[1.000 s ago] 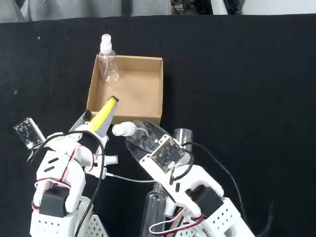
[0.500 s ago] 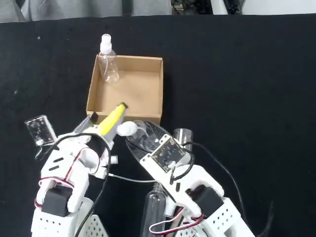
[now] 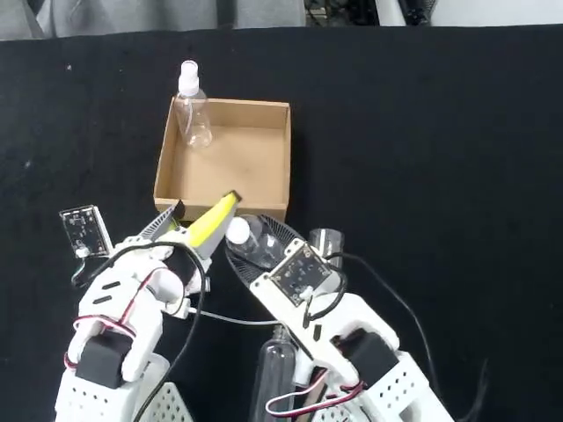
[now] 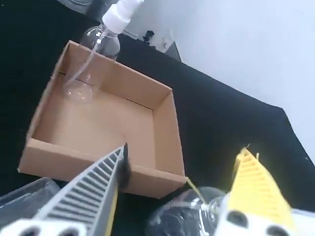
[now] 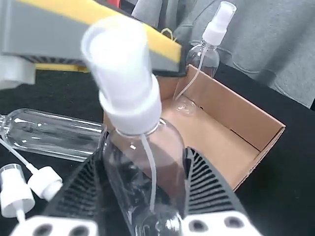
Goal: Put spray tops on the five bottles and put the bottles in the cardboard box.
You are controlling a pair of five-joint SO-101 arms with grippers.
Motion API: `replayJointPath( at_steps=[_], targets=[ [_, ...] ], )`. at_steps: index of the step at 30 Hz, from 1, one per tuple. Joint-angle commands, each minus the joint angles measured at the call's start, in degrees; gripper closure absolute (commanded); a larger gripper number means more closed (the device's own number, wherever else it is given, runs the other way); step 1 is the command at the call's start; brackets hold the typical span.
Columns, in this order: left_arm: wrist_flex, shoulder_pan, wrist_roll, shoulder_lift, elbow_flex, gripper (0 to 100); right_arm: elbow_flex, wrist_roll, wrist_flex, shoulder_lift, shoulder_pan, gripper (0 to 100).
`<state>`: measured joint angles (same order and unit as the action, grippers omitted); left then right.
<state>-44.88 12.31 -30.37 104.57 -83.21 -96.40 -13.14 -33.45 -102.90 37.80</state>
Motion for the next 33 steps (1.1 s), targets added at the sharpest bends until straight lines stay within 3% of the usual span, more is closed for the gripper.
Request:
replayJointPath(
  at_steps=[1, 9, 21, 27, 33],
  targets=[
    [-1.5, 6.6, 0.8, 0.2, 0.3, 67, 2.4, 0.4, 0.4, -9.6, -1.1, 98.7],
    [-2.1, 8.5, 0.6, 0.2, 0.7, 67, 2.6, 0.4, -1.0, -9.6, -1.1, 98.7],
    [-1.3, -2.4, -1.2, 0.2, 3.7, 67, 2.6, 0.4, -1.2, -9.5, -1.1, 98.7],
    [4.3, -8.5, -1.2, 0.2, 3.6, 67, 2.8, 0.4, -3.2, -9.5, -1.1, 98.7],
    [5.5, -12.4, 4.0, 0.2, 2.7, 67, 2.8, 0.3, -3.2, -9.5, -1.1, 98.7]
  ],
)
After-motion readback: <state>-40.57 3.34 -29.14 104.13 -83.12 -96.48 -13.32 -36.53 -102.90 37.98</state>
